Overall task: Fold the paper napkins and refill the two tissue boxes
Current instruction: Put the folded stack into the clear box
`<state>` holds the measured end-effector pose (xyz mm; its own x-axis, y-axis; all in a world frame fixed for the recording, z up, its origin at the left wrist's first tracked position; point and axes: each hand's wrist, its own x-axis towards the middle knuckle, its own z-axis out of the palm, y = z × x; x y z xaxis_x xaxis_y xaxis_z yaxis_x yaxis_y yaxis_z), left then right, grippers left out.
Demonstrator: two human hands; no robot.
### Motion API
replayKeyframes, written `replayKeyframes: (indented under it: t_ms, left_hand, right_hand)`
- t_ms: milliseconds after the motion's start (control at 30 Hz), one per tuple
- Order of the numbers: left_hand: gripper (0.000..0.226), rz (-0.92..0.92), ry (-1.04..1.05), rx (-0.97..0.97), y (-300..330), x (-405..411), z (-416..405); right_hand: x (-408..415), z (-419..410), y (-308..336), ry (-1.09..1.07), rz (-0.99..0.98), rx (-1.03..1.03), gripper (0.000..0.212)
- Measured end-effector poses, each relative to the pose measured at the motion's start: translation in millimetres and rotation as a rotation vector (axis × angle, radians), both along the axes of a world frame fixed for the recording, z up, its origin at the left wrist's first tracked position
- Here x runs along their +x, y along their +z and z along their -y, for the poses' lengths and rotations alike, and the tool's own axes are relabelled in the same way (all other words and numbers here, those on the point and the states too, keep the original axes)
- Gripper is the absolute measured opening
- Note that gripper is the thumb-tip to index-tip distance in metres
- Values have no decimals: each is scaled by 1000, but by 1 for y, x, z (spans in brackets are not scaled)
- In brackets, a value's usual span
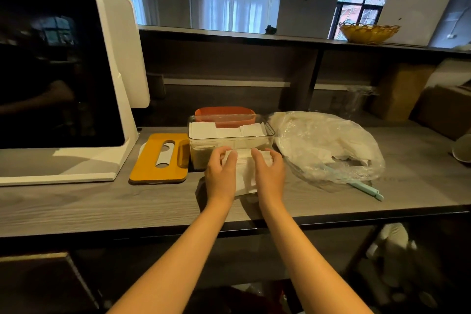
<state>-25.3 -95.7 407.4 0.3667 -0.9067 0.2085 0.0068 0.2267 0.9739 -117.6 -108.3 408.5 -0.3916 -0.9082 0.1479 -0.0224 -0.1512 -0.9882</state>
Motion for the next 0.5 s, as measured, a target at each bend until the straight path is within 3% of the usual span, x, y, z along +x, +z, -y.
replayKeyframes:
  t_ms: [100, 233, 400, 500]
  left_hand:
    - [14, -25, 107, 36, -2, 4, 2]
    - [18, -6, 60, 61, -6, 1, 4]
    - [10, -4, 140, 46, -5, 4, 4]
    - [16, -10, 79, 32, -3, 1, 0]
  right_hand:
    - [1, 5, -4, -37, -10, 32, 37]
    - [0, 6, -6, 59, 6, -1, 21]
    - [-3, 4, -7, -9, 29, -1, 8]
    - [-1, 2, -6, 27, -2, -21, 9]
